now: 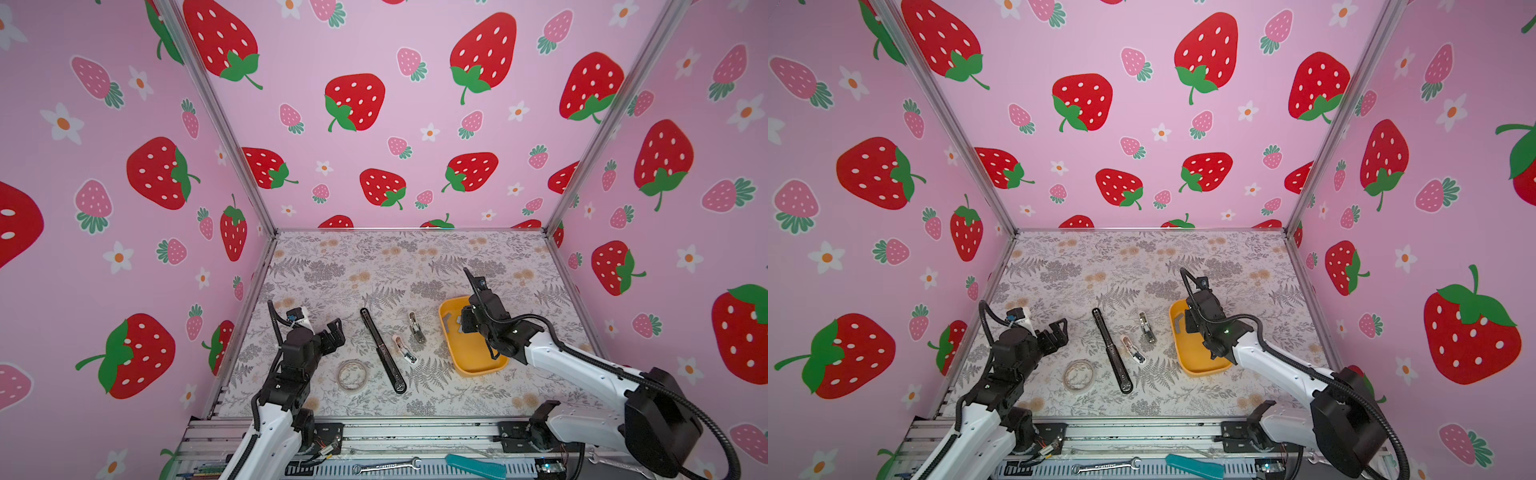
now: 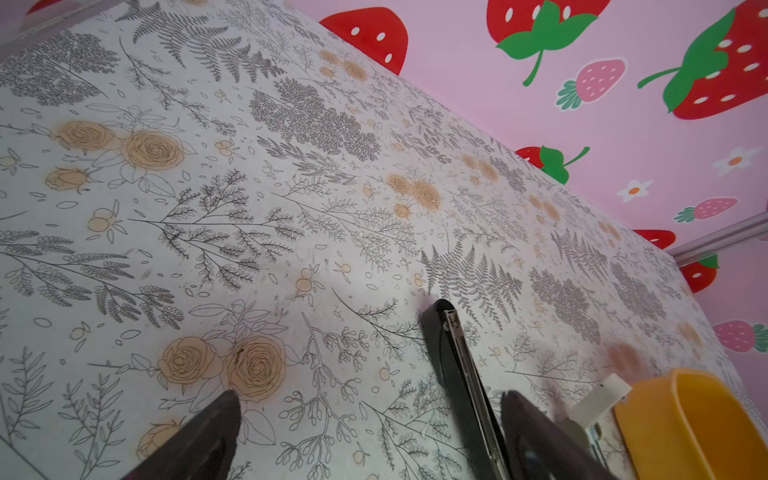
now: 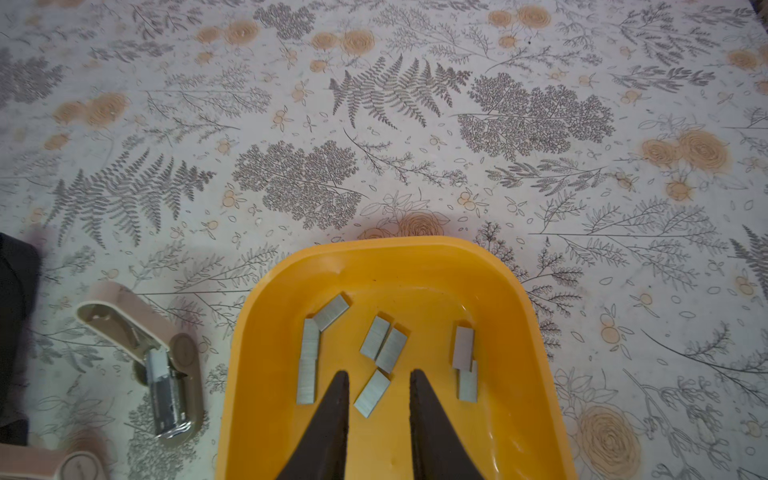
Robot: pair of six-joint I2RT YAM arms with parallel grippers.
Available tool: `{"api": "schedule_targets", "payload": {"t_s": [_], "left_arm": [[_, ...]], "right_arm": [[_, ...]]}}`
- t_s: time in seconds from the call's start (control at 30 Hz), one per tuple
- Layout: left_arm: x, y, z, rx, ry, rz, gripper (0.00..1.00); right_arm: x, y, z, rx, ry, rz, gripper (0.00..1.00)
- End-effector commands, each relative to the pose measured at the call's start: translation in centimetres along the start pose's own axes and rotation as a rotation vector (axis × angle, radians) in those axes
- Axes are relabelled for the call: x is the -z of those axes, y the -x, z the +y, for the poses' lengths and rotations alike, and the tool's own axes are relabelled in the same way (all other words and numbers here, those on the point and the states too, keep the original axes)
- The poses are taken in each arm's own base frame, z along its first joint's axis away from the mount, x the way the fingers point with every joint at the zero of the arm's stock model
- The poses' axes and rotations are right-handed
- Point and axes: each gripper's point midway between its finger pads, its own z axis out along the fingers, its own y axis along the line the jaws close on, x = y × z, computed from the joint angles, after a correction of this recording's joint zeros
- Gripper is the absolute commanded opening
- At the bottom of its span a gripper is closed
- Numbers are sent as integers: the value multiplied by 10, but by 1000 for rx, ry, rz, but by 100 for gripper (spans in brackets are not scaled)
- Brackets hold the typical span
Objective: Load the staples into the stapler
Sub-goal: 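Release the stapler and move the right gripper over the yellow tray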
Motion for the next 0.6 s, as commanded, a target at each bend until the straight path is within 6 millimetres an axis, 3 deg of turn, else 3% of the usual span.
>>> {"api": "schedule_targets", "payload": {"t_s": [0.0,0.27,0.57], "left_arm": [[-1,13,-6,-24,-41,-86,99],[11,16,-3,3,-70,-181,99],[14,16,-7,-14,-90,-195,99]], "right_arm": [[-10,-2,-19,10,-103,19,24],[-27,-20,-39,31,-210,80,24],[-52,-36,-41,63,-242,165,24]]}}
